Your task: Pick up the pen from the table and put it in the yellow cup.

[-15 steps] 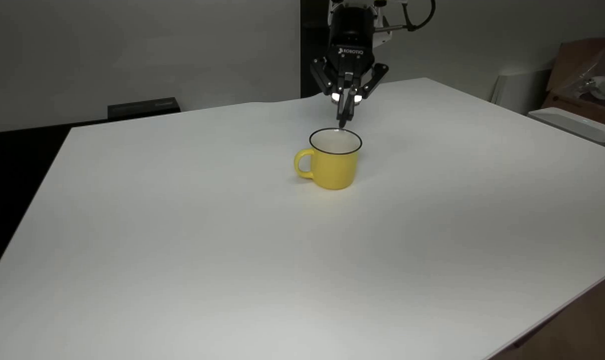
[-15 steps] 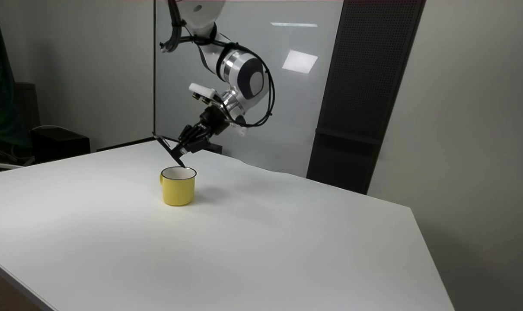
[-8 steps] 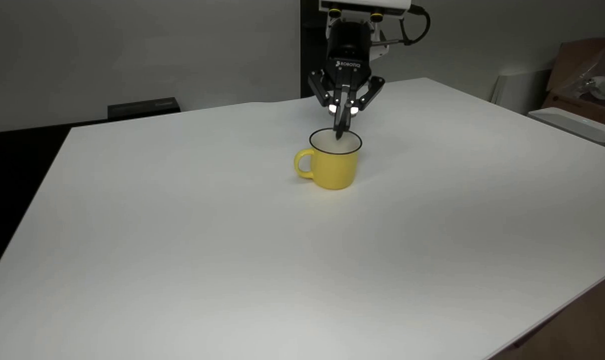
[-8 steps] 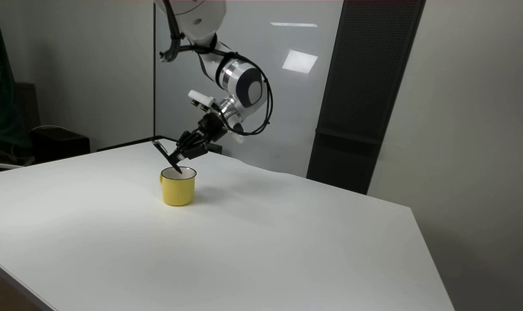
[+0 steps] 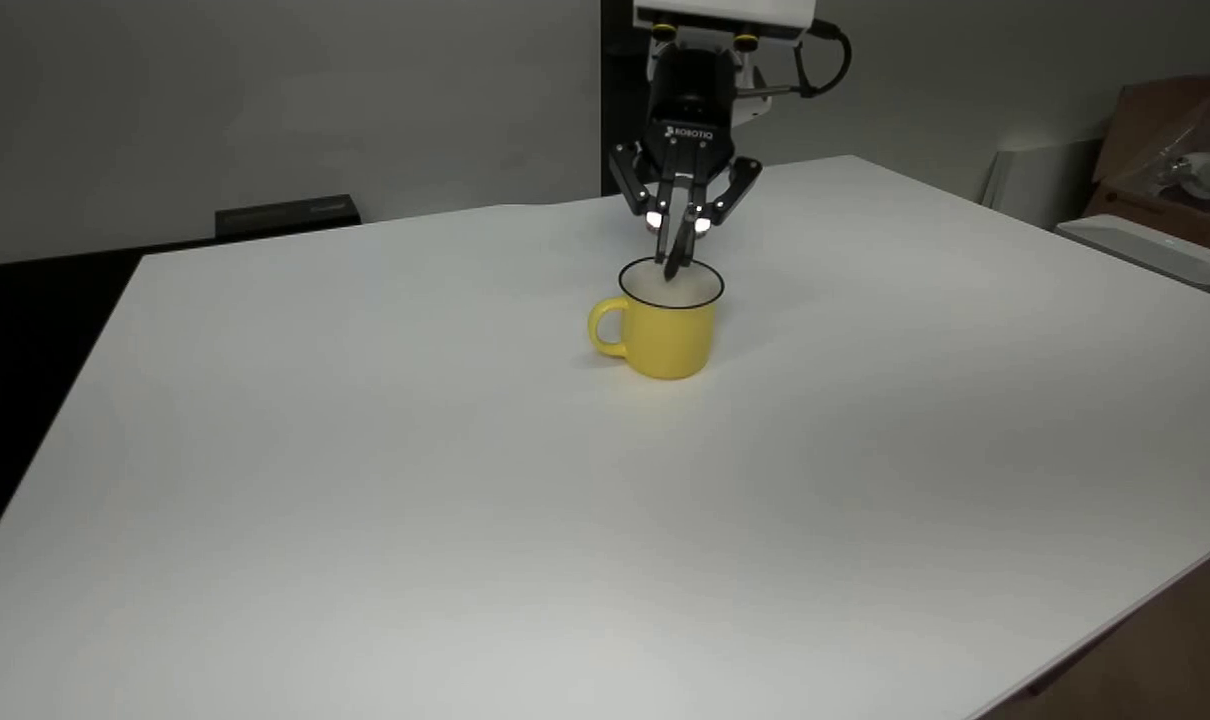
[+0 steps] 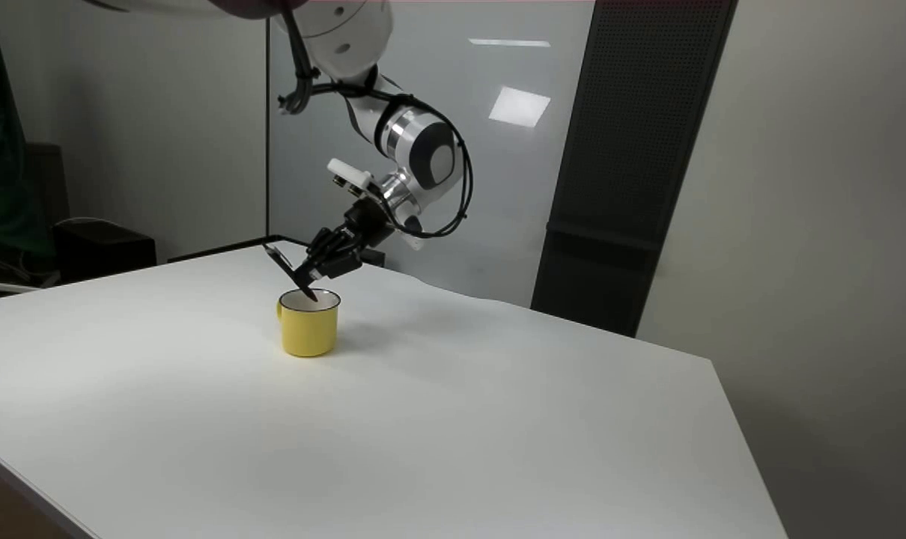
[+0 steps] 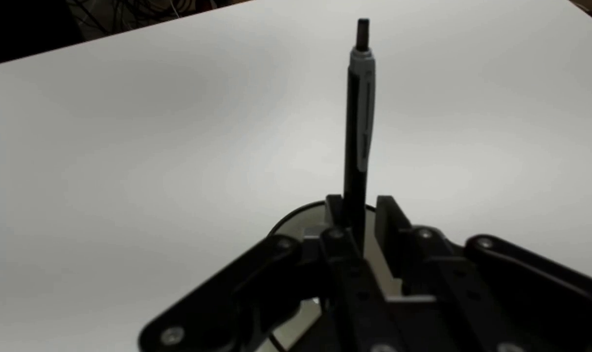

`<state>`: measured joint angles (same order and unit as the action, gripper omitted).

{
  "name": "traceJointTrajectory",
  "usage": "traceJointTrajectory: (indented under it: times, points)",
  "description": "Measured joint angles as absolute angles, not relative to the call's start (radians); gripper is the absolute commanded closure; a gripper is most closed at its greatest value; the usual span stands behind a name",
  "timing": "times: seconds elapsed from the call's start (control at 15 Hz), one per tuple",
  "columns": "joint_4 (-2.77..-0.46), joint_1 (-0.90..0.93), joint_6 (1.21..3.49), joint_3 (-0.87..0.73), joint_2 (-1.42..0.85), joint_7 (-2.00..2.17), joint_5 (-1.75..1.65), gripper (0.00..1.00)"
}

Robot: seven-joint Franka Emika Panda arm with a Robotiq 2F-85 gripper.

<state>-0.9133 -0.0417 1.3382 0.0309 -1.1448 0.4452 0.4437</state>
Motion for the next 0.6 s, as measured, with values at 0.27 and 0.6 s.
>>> traceJointTrajectory:
  times: [0.27,0.6]
  points:
    - [-0.895,-0.045,1.341,0.033,-1.15,0.444,0.451,0.2]
    - [-0.878,-0.046,1.36,0.034,-1.148,0.425,0.449,0.0]
